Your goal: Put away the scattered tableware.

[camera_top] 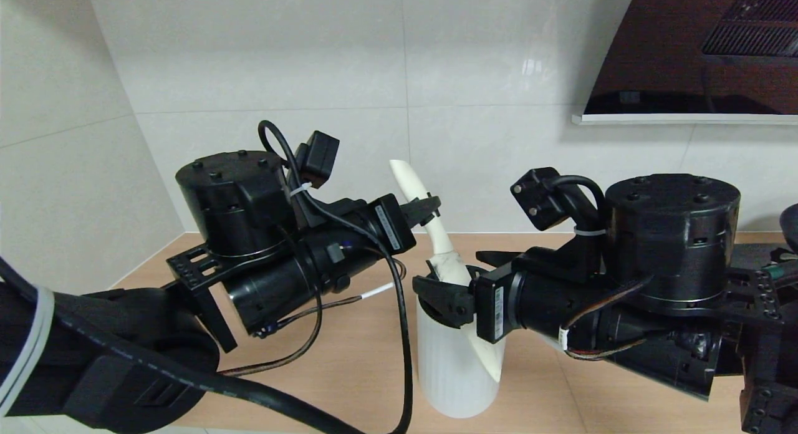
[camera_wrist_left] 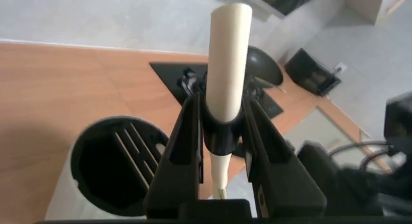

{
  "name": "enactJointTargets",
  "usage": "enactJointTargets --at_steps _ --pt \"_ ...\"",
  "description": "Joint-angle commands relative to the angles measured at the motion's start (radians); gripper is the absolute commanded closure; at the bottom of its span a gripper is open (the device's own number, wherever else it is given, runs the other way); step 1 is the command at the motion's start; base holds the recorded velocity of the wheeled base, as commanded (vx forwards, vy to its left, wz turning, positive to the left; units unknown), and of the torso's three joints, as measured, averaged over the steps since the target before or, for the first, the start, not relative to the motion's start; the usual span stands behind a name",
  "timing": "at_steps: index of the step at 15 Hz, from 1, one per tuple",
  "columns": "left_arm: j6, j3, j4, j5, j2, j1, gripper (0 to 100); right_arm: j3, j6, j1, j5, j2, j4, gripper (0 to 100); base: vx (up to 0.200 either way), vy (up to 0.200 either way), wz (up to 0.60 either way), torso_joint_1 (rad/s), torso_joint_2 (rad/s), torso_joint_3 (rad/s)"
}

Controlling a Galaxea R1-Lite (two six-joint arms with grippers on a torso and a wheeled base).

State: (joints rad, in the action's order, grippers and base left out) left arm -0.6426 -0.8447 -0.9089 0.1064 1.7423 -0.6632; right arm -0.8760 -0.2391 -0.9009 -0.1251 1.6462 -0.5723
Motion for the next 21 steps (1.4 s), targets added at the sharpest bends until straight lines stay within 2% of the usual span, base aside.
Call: enactJointTargets --at_steps 1,3,4,6,7,8,9,10,13,15,19,21 --pt "0.004 -0.025 0.018 -0.017 -0.015 0.001 100 0.006 0.001 0.005 0.001 -0.028 0.002 0 0.0 0.0 0.0 0.0 0.0 0.0" --pt "0.024 -0.114 0.107 -0.085 -0.03 0.002 100 0.017 0.014 0.066 -0.002 -0.098 0.028 0 0.0 0.0 0.0 0.0 0.0 0.0" --pt "0.05 -0.174 0.16 -0.109 -0.029 0.007 100 0.014 0.02 0.099 0.004 -0.128 0.062 0 0.0 0.0 0.0 0.0 0.0 0.0" --pt "0.152 -0.324 0.278 -0.175 -0.009 0.017 100 0.009 0.044 0.152 0.007 -0.195 0.127 0 0.0 0.0 0.0 0.0 0.0 0.0" --pt "0.201 -0.389 0.308 -0.231 0.013 0.017 100 0.009 0.047 0.169 0.007 -0.213 0.132 0 0.0 0.0 0.0 0.0 0.0 0.0" --pt "0.242 -0.41 0.314 -0.295 0.02 0.011 100 0.009 0.049 0.186 0.007 -0.221 0.132 0 0.0 0.0 0.0 0.0 0.0 0.0" --pt "0.282 -0.393 0.308 -0.376 0.026 -0.003 100 0.008 0.05 0.203 0.007 -0.221 0.132 0 0.0 0.0 0.0 0.0 0.0 0.0" --pt "0.302 -0.37 0.301 -0.435 0.039 -0.022 100 0.006 0.057 0.218 0.007 -0.22 0.132 0 0.0 0.0 0.0 0.0 0.0 0.0" --pt "0.366 -0.364 0.236 -0.521 0.063 -0.065 100 0.006 0.078 0.223 0.007 -0.212 0.132 0 0.0 0.0 0.0 0.0 0.0 0.0" --pt "0.46 -0.341 0.148 -0.603 0.106 -0.084 100 0.006 0.08 0.223 0.005 -0.213 0.132 0 0.0 0.0 0.0 0.0 0.0 0.0" --pt "0.541 -0.304 0.045 -0.646 0.155 -0.125 100 0.008 0.08 0.223 0.005 -0.204 0.132 0 0.0 0.0 0.0 0.0 0.0 0.0" --pt "0.543 -0.303 0.031 -0.652 0.175 -0.134 100 0.008 0.08 0.223 0.005 -0.198 0.132 0 0.0 0.0 0.0 0.0 0.0 0.0"
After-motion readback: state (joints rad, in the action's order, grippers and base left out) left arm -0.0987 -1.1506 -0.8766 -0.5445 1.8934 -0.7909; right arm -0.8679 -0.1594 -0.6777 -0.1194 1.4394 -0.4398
